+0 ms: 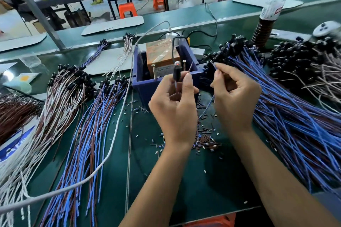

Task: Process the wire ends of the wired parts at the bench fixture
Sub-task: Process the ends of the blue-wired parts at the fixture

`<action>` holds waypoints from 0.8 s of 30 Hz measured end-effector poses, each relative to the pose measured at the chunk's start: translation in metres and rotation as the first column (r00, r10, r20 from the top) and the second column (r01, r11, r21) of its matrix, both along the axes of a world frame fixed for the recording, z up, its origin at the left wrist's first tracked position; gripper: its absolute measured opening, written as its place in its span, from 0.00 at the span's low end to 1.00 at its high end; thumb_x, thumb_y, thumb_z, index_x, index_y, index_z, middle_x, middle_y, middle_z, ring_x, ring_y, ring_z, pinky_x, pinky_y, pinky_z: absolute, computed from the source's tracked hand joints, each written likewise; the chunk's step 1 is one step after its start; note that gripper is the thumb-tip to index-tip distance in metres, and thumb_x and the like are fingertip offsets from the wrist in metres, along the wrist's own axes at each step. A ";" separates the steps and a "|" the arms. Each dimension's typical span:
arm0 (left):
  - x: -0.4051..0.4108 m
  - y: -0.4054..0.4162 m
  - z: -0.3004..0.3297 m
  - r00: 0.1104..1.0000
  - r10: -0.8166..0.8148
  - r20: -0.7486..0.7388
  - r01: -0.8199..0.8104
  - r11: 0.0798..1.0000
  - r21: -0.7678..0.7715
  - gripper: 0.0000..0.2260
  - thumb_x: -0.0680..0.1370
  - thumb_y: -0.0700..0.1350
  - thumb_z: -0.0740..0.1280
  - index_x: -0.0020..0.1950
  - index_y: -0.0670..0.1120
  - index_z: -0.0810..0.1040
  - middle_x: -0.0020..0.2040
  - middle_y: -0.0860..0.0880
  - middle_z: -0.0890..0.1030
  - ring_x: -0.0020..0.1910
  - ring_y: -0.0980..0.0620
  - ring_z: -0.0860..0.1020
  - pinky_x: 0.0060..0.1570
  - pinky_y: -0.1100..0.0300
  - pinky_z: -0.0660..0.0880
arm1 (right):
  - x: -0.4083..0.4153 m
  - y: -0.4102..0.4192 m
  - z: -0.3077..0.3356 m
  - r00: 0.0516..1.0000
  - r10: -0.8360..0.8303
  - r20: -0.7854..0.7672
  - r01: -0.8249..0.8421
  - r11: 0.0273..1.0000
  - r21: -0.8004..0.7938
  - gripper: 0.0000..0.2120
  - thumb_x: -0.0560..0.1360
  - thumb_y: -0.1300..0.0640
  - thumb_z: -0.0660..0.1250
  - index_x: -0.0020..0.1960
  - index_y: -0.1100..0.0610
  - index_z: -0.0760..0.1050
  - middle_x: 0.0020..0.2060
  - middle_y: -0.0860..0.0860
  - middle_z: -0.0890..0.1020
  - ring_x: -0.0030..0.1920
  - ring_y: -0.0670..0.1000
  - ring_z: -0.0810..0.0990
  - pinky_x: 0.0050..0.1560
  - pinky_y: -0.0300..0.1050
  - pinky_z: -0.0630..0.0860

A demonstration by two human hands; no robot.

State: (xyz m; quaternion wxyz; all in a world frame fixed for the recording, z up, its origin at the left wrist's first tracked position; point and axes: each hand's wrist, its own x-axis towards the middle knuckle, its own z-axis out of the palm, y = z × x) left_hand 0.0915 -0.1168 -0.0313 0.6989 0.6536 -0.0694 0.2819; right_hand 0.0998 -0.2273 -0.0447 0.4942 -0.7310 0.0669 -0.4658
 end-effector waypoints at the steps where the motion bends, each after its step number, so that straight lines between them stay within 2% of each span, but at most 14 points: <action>1: 0.002 -0.011 0.007 0.999 -0.046 -0.024 0.046 0.999 0.015 0.06 0.80 0.42 0.71 0.43 0.45 0.82 0.32 0.51 0.83 0.29 0.57 0.78 0.34 0.65 0.73 | -0.003 -0.010 0.003 1.000 -0.018 -0.012 0.018 1.000 0.022 0.11 0.80 0.56 0.68 0.57 0.56 0.86 0.42 0.50 0.88 0.40 0.46 0.85 0.45 0.48 0.83; 3: 0.009 -0.036 0.024 0.978 -0.162 -0.131 0.168 0.985 0.039 0.08 0.79 0.43 0.71 0.40 0.48 0.82 0.33 0.52 0.84 0.32 0.57 0.79 0.36 0.63 0.74 | -0.010 -0.036 0.010 0.996 -0.062 -0.066 0.065 0.997 0.042 0.11 0.79 0.55 0.68 0.56 0.54 0.87 0.42 0.50 0.88 0.41 0.48 0.86 0.47 0.52 0.83; 5: 0.017 -0.062 0.041 0.910 -0.286 -0.299 0.313 0.949 0.043 0.10 0.79 0.42 0.70 0.39 0.51 0.82 0.36 0.52 0.86 0.35 0.56 0.80 0.41 0.61 0.76 | -0.018 -0.066 0.018 0.983 -0.112 -0.143 0.118 0.992 0.039 0.12 0.78 0.53 0.68 0.56 0.54 0.87 0.43 0.51 0.88 0.41 0.51 0.86 0.48 0.55 0.83; 8: 0.025 -0.096 0.059 0.812 -0.388 -0.436 0.428 0.904 -0.007 0.11 0.81 0.40 0.66 0.43 0.51 0.83 0.36 0.53 0.82 0.33 0.54 0.75 0.40 0.58 0.73 | -0.033 -0.112 0.035 0.941 -0.253 -0.224 0.266 0.964 0.029 0.15 0.76 0.53 0.68 0.59 0.55 0.86 0.47 0.53 0.87 0.45 0.54 0.86 0.53 0.54 0.83; 10: 0.028 -0.113 0.066 0.790 -0.423 -0.445 0.451 0.891 -0.045 0.13 0.82 0.39 0.63 0.43 0.51 0.83 0.34 0.53 0.78 0.29 0.54 0.70 0.34 0.60 0.68 | -0.044 -0.133 0.046 0.872 -0.434 -0.227 0.424 0.901 -0.096 0.18 0.76 0.51 0.67 0.64 0.54 0.83 0.54 0.55 0.85 0.53 0.56 0.84 0.61 0.48 0.78; 11: 0.030 -0.122 0.069 0.751 -0.481 -0.452 0.480 0.868 -0.126 0.14 0.83 0.38 0.62 0.42 0.49 0.83 0.35 0.52 0.77 0.27 0.55 0.68 0.31 0.62 0.65 | -0.048 -0.139 0.051 0.836 -0.511 -0.203 0.477 0.857 -0.194 0.20 0.77 0.49 0.66 0.66 0.54 0.81 0.59 0.57 0.82 0.57 0.57 0.81 0.64 0.46 0.75; 13: 0.034 -0.137 0.075 0.614 -0.645 -0.455 0.523 0.764 -0.378 0.16 0.84 0.37 0.58 0.42 0.44 0.81 0.36 0.49 0.74 0.23 0.57 0.64 0.22 0.65 0.61 | -0.054 -0.139 0.058 0.861 -0.489 -0.141 0.413 0.833 -0.367 0.20 0.81 0.46 0.63 0.67 0.55 0.80 0.60 0.59 0.80 0.59 0.59 0.79 0.64 0.48 0.72; 15: 0.040 -0.148 0.082 0.504 -0.769 -0.393 0.486 0.628 -0.607 0.14 0.85 0.37 0.57 0.43 0.41 0.78 0.34 0.48 0.69 0.20 0.58 0.61 0.17 0.67 0.58 | -0.056 -0.130 0.061 0.944 -0.272 -0.187 0.169 0.885 -0.433 0.20 0.84 0.45 0.60 0.65 0.56 0.81 0.51 0.52 0.84 0.53 0.50 0.82 0.57 0.40 0.73; 16: 0.045 -0.152 0.084 0.487 -0.797 -0.359 0.455 0.582 -0.674 0.14 0.85 0.38 0.57 0.42 0.40 0.77 0.33 0.48 0.68 0.20 0.58 0.61 0.17 0.68 0.57 | -0.057 -0.125 0.062 0.956 -0.150 -0.254 0.039 0.917 -0.397 0.19 0.85 0.44 0.59 0.65 0.55 0.80 0.44 0.46 0.85 0.47 0.41 0.83 0.52 0.34 0.74; 17: 0.050 -0.154 0.085 0.484 -0.811 -0.328 0.429 0.547 -0.719 0.15 0.85 0.39 0.56 0.42 0.40 0.76 0.33 0.48 0.68 0.22 0.58 0.61 0.17 0.68 0.58 | -0.057 -0.123 0.062 0.947 -0.035 -0.320 -0.071 0.946 -0.315 0.17 0.85 0.45 0.61 0.67 0.53 0.79 0.39 0.44 0.85 0.41 0.39 0.84 0.49 0.33 0.76; 19: 0.063 -0.155 0.086 0.483 -0.833 -0.269 0.401 0.484 -0.778 0.15 0.85 0.39 0.54 0.43 0.39 0.77 0.35 0.47 0.70 0.27 0.57 0.61 0.20 0.69 0.57 | -0.059 -0.123 0.061 0.916 0.094 -0.390 -0.179 0.966 -0.186 0.14 0.83 0.49 0.67 0.67 0.50 0.76 0.33 0.47 0.85 0.32 0.45 0.85 0.41 0.42 0.81; 20: 0.069 -0.154 0.086 0.483 -0.841 -0.244 0.392 0.457 -0.798 0.15 0.85 0.37 0.53 0.44 0.38 0.77 0.36 0.46 0.70 0.29 0.57 0.60 0.22 0.69 0.57 | -0.061 -0.126 0.061 0.913 0.081 -0.399 -0.173 0.964 -0.202 0.13 0.81 0.51 0.70 0.65 0.50 0.77 0.32 0.48 0.85 0.30 0.45 0.84 0.39 0.42 0.80; 22: 0.083 -0.150 0.087 0.501 -0.832 -0.237 0.372 0.455 -0.809 0.16 0.85 0.37 0.52 0.45 0.39 0.77 0.38 0.46 0.70 0.30 0.56 0.61 0.23 0.69 0.59 | -0.066 -0.134 0.066 0.926 -0.031 -0.376 -0.098 0.943 -0.319 0.06 0.79 0.53 0.72 0.56 0.51 0.81 0.31 0.44 0.83 0.30 0.42 0.81 0.37 0.36 0.76; 24: 0.094 -0.145 0.087 0.561 -0.769 -0.307 0.388 0.572 -0.723 0.15 0.87 0.40 0.55 0.47 0.40 0.79 0.41 0.46 0.72 0.33 0.56 0.66 0.24 0.68 0.66 | -0.072 -0.139 0.075 0.932 -0.129 -0.339 -0.021 0.913 -0.406 0.03 0.78 0.52 0.72 0.48 0.51 0.82 0.31 0.43 0.82 0.31 0.43 0.81 0.38 0.41 0.78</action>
